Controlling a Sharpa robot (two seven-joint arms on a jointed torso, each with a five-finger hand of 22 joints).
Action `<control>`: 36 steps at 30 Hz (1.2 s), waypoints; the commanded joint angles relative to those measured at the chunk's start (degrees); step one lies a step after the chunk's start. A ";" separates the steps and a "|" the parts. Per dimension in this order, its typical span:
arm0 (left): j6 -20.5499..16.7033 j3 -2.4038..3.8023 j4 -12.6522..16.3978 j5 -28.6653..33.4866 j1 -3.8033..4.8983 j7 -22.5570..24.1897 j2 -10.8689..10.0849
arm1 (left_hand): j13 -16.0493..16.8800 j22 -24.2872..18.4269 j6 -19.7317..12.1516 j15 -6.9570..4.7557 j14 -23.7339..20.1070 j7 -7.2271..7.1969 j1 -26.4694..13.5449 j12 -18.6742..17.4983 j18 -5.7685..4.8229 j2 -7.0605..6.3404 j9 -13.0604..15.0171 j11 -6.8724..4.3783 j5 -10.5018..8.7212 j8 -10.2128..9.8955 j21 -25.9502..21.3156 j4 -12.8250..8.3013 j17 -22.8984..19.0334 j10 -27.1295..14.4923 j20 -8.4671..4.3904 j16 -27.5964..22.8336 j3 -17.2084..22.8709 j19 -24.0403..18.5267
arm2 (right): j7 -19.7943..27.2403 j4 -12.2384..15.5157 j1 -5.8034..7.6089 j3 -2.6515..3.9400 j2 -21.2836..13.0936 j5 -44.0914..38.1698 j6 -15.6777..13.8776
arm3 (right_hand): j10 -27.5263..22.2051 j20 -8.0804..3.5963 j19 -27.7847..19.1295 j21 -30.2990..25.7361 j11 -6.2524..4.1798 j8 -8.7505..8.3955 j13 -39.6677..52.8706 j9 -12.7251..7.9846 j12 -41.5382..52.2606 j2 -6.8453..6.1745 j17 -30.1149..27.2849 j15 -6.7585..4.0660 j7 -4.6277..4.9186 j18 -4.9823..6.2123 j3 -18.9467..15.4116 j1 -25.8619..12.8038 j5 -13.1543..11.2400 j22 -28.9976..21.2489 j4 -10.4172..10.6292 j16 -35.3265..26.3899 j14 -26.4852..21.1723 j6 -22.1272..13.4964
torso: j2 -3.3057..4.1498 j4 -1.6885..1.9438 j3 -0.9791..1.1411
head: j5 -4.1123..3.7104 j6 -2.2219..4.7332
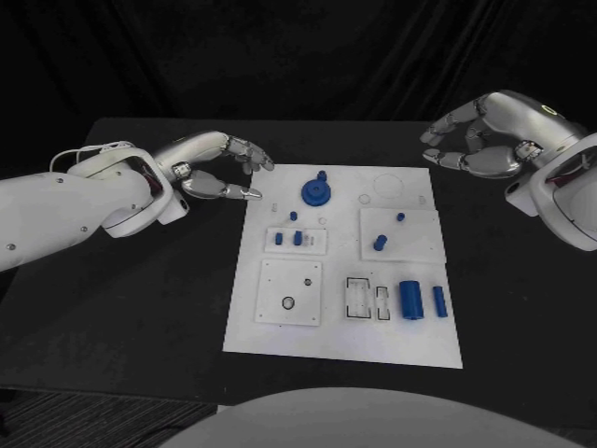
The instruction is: Assemble the parts on the task board
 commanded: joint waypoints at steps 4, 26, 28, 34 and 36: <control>15.32 0.00 -0.06 30.74 -0.34 9.38 0.32 | -8.94 -9.10 -9.93 -0.86 -20.07 -0.52 -3.27 -6.55 0.03 -2.99 -2.65 -0.65 2.32 -0.94 -5.20 0.58 -20.67 -18.49 0.12 -19.81 -7.94 -17.75 | 0.85 -1.04 0.01 0.00 1.67 -21.20 4.73 | -3.58 -0.65 -0.99 -1.94 -0.61 -2.93 -5.41 -3.39 -3.10 -2.75 -0.58 -1.67 -1.04 -0.62 7.71 1.88 -16.79 5.91 1.14 -0.69 -0.63 -2.60 | -0.01 0.02 -0.17 | -0.67 -0.01; 15.42 -0.03 3.73 39.54 -3.17 14.23 -0.22 | -17.25 -66.83 -34.37 -0.63 -25.77 -2.54 -14.47 -12.87 1.21 4.50 -8.79 -3.03 -2.45 -2.99 -9.94 0.51 -33.19 -29.96 -0.65 -23.69 -5.18 -28.68 | 3.76 -4.15 -5.13 0.00 3.80 -25.39 11.65 | 3.58 -0.06 0.12 -3.50 -0.13 -2.59 -11.73 -6.69 -3.87 -4.10 -3.16 -0.62 0.52 -0.59 7.30 -1.32 -17.65 5.76 5.81 -3.46 0.14 -0.26 | -0.33 1.46 -3.03 | -3.93 -0.01; 14.84 -0.03 4.28 39.56 -3.29 14.15 -0.51 | -17.25 -66.83 -34.93 -0.55 -25.77 -3.30 -13.83 -12.94 1.29 6.98 -8.82 -3.69 -1.01 -3.01 -9.94 0.38 -33.19 -29.95 -0.38 -23.69 -4.77 -28.68 | 3.75 -4.18 -5.45 0.00 3.85 -25.38 11.78 | 4.30 0.23 0.11 -3.85 -0.14 -2.75 -12.21 -7.03 -4.02 -3.95 -3.58 -0.19 -0.07 -0.58 7.03 -1.06 -17.61 5.70 5.88 -3.78 0.07 -0.48 | -0.41 1.53 -3.22 | -4.22 -0.01; 14.65 -0.03 5.46 39.59 -3.50 13.58 -1.07 | -17.21 -66.83 -34.71 -0.53 -25.77 -3.43 -11.35 -12.90 1.41 9.46 -8.80 -3.46 2.57 -2.99 -9.94 0.21 -33.19 -29.81 0.01 -23.69 -6.09 -28.68 | 3.53 -4.46 -6.15 0.00 4.18 -25.36 11.87 | 6.12 0.53 0.19 -4.00 -0.20 -2.74 -13.15 -7.61 -4.24 -3.54 -3.62 -0.05 0.06 -0.51 7.00 -0.21 -16.80 5.75 5.81 -3.86 0.06 -0.38 | -0.50 1.65 -3.45 | -4.47 -0.01; 14.87 -0.03 5.64 39.59 -3.59 13.33 -1.13 | -17.21 -66.75 -34.70 -0.12 -25.77 -3.53 -10.92 -12.89 1.40 9.96 -8.80 -3.26 2.98 -2.99 -9.93 0.17 -33.19 -29.79 0.49 -23.69 -6.56 -28.68 | 3.39 -4.67 -6.36 0.00 4.40 -25.35 11.83 | 6.99 0.58 0.23 -4.02 -0.27 -2.66 -13.54 -7.81 -4.30 -3.44 -3.64 -0.05 0.11 -0.51 7.16 0.13 -16.29 5.79 5.76 -3.90 0.06 -0.21 | -0.57 1.60 -3.47 | -4.37 -0.01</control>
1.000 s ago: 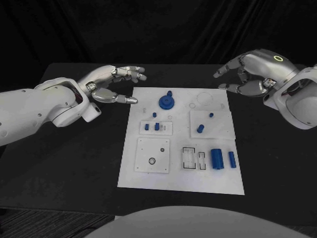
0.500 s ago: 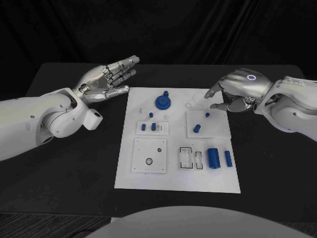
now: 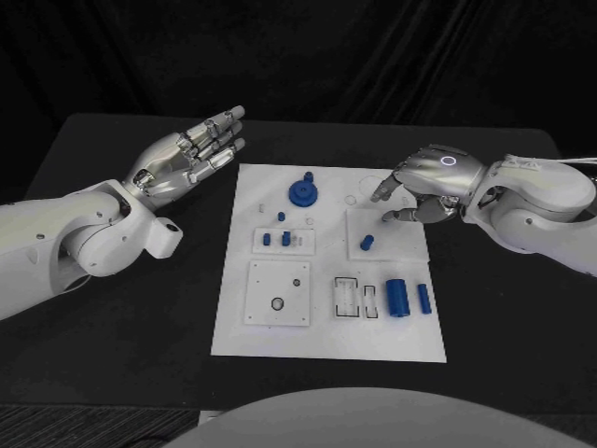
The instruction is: Assemble the parts on the task board
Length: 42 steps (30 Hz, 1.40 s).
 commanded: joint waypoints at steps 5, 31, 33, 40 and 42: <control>0.77 0.04 0.50 0.72 -0.41 2.36 0.07 | 0.06 1.04 0.53 1.81 0.01 0.47 1.30 -0.10 0.43 1.41 0.00 0.80 0.52 -0.27 -0.06 -0.12 -0.05 0.35 2.78 -0.20 -1.89 -0.05 | -0.52 -0.86 -0.63 0.03 0.74 -0.73 0.62 | 2.14 0.12 0.08 -0.54 -0.32 0.17 -1.01 -0.44 -0.57 -0.01 -0.06 -0.24 -0.41 -0.38 0.73 1.25 1.77 5.80 -0.37 -0.33 0.23 0.90 | -0.04 -0.06 -0.14 | 0.16 -0.01; 1.71 0.04 0.66 0.72 -0.74 2.32 0.17 | 0.14 1.56 1.04 2.59 0.01 0.55 2.25 0.12 0.40 1.76 0.05 1.43 1.33 -0.21 0.02 -0.13 -0.05 0.58 4.54 -0.20 -2.88 -0.01 | -1.04 -4.21 -2.13 0.03 2.29 0.09 0.86 | 4.63 -0.29 0.16 -0.79 -0.77 1.60 -2.13 0.35 -1.08 -0.57 0.32 -0.47 -1.02 -0.49 1.92 0.76 1.91 6.07 0.05 -0.26 0.36 4.08 | -0.10 0.00 0.02 | -0.10 -0.01; 1.90 0.04 0.55 0.72 -0.76 2.25 0.24 | 0.14 1.61 1.25 2.73 0.01 0.68 2.33 0.13 0.40 1.89 0.08 1.54 1.39 -0.18 0.03 -0.13 -0.05 0.59 4.71 -0.20 -2.97 -0.01 | -1.06 -4.28 -2.19 0.03 2.30 0.13 0.94 | 4.93 -0.28 0.16 -0.86 -0.87 1.61 -2.11 0.40 -0.97 -0.53 0.31 -0.47 -1.08 -0.48 1.98 0.79 1.85 6.07 0.03 -0.28 0.36 4.12 | -0.12 -0.01 0.03 | -0.10 -0.01; 2.23 0.04 0.39 0.72 -0.83 2.13 0.40 | 0.15 1.73 2.01 3.05 0.01 1.19 2.56 0.16 0.42 2.37 0.17 1.78 1.87 -0.06 0.04 -0.18 -0.05 0.62 5.11 -0.20 -3.30 0.01 | -1.17 -4.74 -2.42 0.03 2.58 0.18 1.10 | 5.89 -0.35 0.19 -0.96 -1.14 1.75 -2.15 0.74 -0.73 -0.39 0.37 -0.55 -1.02 -0.47 2.83 1.72 3.55 6.17 -0.65 -0.29 0.35 4.48 | -0.13 -0.08 0.06 | -0.12 -0.01; 2.28 0.04 0.36 0.72 -0.85 2.09 0.41 | 0.16 1.84 2.25 3.17 0.01 1.39 2.81 0.21 0.42 2.64 0.19 1.92 2.35 -0.05 0.06 -0.26 -0.05 0.66 5.33 -0.20 -3.44 0.02 | -1.19 -4.86 -2.51 0.03 2.69 0.19 1.10 | 5.97 -0.35 0.19 -0.96 -1.16 1.84 -2.16 0.82 -0.72 -0.36 0.40 -0.55 -1.00 -0.47 2.94 1.81 3.70 6.18 -0.73 -0.28 0.36 4.64 | -0.14 -0.09 0.05 | -0.15 -0.01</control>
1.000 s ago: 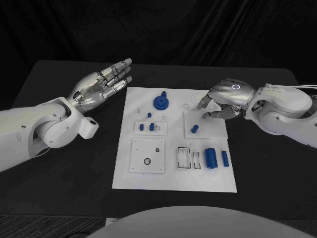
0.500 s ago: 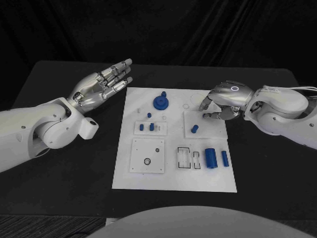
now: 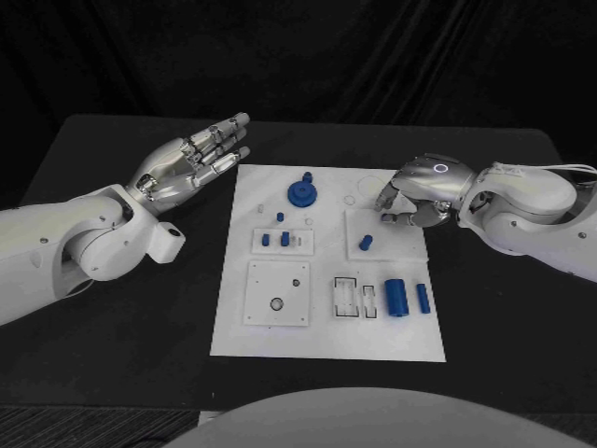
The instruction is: Assemble the parts on the task board
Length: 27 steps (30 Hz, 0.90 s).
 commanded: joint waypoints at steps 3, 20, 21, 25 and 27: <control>1.19 0.04 -0.04 0.22 -0.15 1.80 0.09 | 0.08 0.06 0.55 0.78 -0.03 0.14 1.09 0.23 0.44 0.72 0.10 0.69 1.31 -0.05 0.06 -0.14 -0.05 0.13 0.69 -0.20 -0.52 0.15 | -1.06 -0.35 -0.59 0.02 0.28 0.03 0.47 | 0.62 -0.34 0.22 -0.28 0.00 0.66 -0.14 0.32 0.41 0.10 0.01 -0.24 0.17 -0.45 0.54 0.70 0.54 6.22 -0.22 -0.34 0.01 1.05 | -0.02 -0.06 0.00 | 0.04 -0.01; 1.65 0.04 -0.27 0.22 -0.21 1.19 0.10 | 0.12 1.06 1.98 1.69 -0.03 1.03 2.97 0.37 0.54 1.77 0.25 1.19 4.32 0.14 0.24 -0.95 -0.05 0.26 1.07 -0.20 -1.38 0.31 | -1.04 -0.80 -2.03 0.02 0.62 0.60 1.06 | 1.15 -0.32 0.11 -0.95 0.11 1.28 -0.38 1.13 0.31 0.13 -0.41 -0.12 1.43 -0.41 1.93 1.81 2.41 6.26 -1.51 -0.80 -0.15 2.41 | -0.07 0.03 -0.04 | 0.19 -0.01; 1.68 0.04 -0.29 0.22 -0.21 1.13 0.10 | 0.12 1.09 2.01 1.78 -0.03 1.05 3.05 0.37 0.54 1.83 0.25 1.21 4.45 0.13 0.25 -1.00 -0.05 0.27 1.11 -0.20 -1.42 0.32 | -1.07 -0.80 -2.06 0.02 0.60 0.63 1.11 | 1.15 -0.32 0.11 -0.95 0.11 1.28 -0.38 1.13 0.31 0.13 -0.41 -0.12 1.43 -0.41 1.93 1.81 2.41 6.26 -1.51 -0.80 -0.15 2.41 | -0.05 0.04 -0.05 | 0.16 -0.01; 1.83 0.04 -0.43 0.22 -0.24 0.89 0.21 | 0.13 1.26 2.38 2.08 -0.03 1.26 3.34 0.39 0.55 2.04 0.29 1.33 4.79 0.18 0.28 -1.19 -0.05 0.28 1.25 -0.20 -1.53 0.37 | -1.17 -0.79 -2.17 0.02 0.52 0.70 1.18 | 1.31 -0.28 0.06 -1.19 0.16 1.23 -0.49 1.30 0.25 0.06 -0.52 -0.07 1.55 -0.38 2.59 2.34 3.30 6.28 -2.19 -0.93 -0.20 2.44 | -0.02 0.00 -0.02 | 0.04 -0.01; 1.90 0.04 -0.49 0.22 -0.26 0.79 0.28 | 0.13 1.46 2.42 2.24 -0.03 1.34 3.57 0.39 0.56 2.20 0.29 1.39 5.19 0.18 0.31 -1.37 -0.05 0.29 1.35 -0.20 -1.59 0.42 | -1.16 -0.78 -2.19 0.02 0.51 0.72 1.05 | 1.42 -0.27 0.04 -1.25 0.18 1.20 -0.51 1.35 0.26 0.06 -0.60 -0.06 1.62 -0.37 2.82 2.54 3.54 6.29 -2.43 -1.01 -0.23 2.42 | -0.03 -0.01 -0.01 | 0.02 -0.01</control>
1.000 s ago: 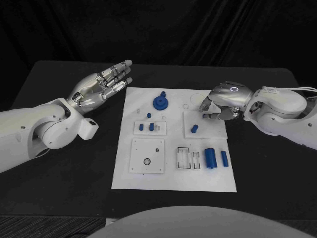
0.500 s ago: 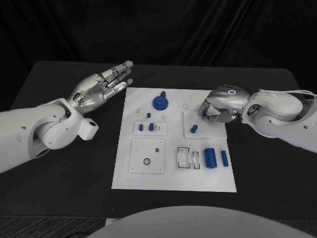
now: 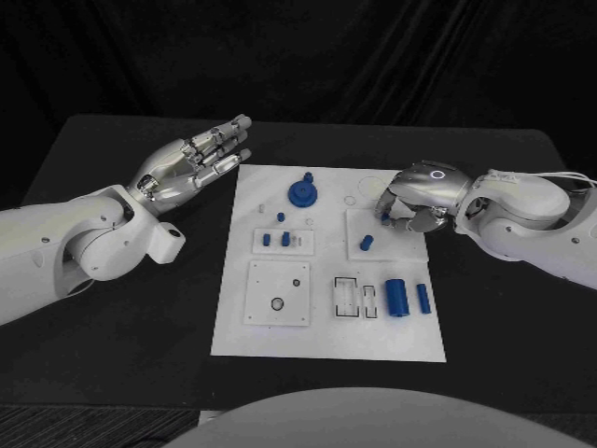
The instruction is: Assemble the parts on the task board
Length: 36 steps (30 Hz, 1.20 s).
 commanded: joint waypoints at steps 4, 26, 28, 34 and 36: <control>1.16 0.04 -0.10 0.17 -0.17 0.62 0.27 | 0.07 0.25 0.51 0.65 0.05 0.24 1.11 0.40 0.56 0.64 0.06 0.46 1.46 0.18 0.34 -0.55 -0.08 0.07 0.61 -0.21 -0.43 0.12 | -1.07 -0.12 -0.60 -0.33 -0.13 -0.04 0.30 | 1.18 -0.28 0.02 -0.34 -0.01 0.38 -0.02 0.45 0.32 0.34 -0.12 -0.05 0.48 -0.37 1.38 1.52 0.80 6.38 -1.20 -0.41 -0.26 0.88 | 0.03 -0.02 0.03 | -0.09 -0.01; 1.46 0.04 -0.44 0.17 -0.25 -0.22 0.48 | 0.11 0.77 0.88 1.04 0.05 0.50 2.82 0.51 0.57 1.77 0.10 0.69 4.55 0.22 0.45 -2.15 -0.08 0.18 0.90 -0.21 -0.58 0.35 | -1.08 3.23 1.04 -0.31 -1.80 -0.03 -5.31 | 3.08 -0.49 -0.11 -0.50 -0.52 1.25 0.14 1.48 1.01 1.27 -0.55 -0.37 0.12 -0.32 1.94 2.18 -1.28 6.54 -2.73 -0.95 -0.38 2.94 | 0.00 -0.04 0.00 | -0.10 -0.01; 1.58 0.04 -0.49 0.17 -0.25 -0.32 0.55 | 0.13 0.97 0.95 1.13 0.05 0.60 2.91 0.57 0.59 1.85 0.11 0.83 4.62 0.23 0.49 -2.25 -0.08 0.24 0.95 -0.21 -0.63 0.41 | -1.33 3.75 1.71 -0.31 -2.00 -0.03 -5.44 | 3.09 -0.49 -0.11 -0.49 -0.53 1.23 0.13 1.49 0.99 1.27 -0.57 -0.38 0.11 -0.32 1.93 2.16 -1.48 6.55 -2.74 -0.98 -0.39 2.93 | -0.02 -0.04 0.01 | -0.07 -0.01; 1.62 0.04 -0.72 0.17 -0.26 0.08 0.97 | 0.18 1.31 1.39 1.06 0.05 1.21 3.01 0.74 0.64 1.98 0.16 1.39 4.76 0.30 0.59 -2.45 -0.08 0.44 0.93 -0.21 -0.94 0.60 | -2.05 4.95 4.07 -0.31 -2.39 -0.03 -5.68 | 3.11 -0.51 -0.18 -0.69 -0.52 1.13 0.08 1.53 0.91 1.32 -0.84 -0.38 0.11 -0.30 1.91 2.05 -2.14 6.51 -2.70 -1.23 -0.46 2.87 | -0.10 -0.01 -0.11 | 0.13 -0.01; 1.46 0.04 -0.72 0.17 -0.26 0.32 1.07 | 0.21 0.84 1.45 0.51 0.05 1.31 3.13 0.82 0.63 1.99 0.16 1.51 4.85 0.31 0.49 -2.57 -0.08 0.54 0.45 -0.21 -1.14 0.51 | -2.26 5.31 4.62 -0.31 -2.51 -0.03 -5.60 | 3.12 -0.51 -0.21 -0.79 -0.52 1.12 0.08 1.53 0.90 1.32 -0.90 -0.38 0.11 -0.29 1.90 2.04 -2.22 6.49 -2.69 -1.28 -0.47 2.86 | -0.09 0.00 -0.10 | 0.21 -0.01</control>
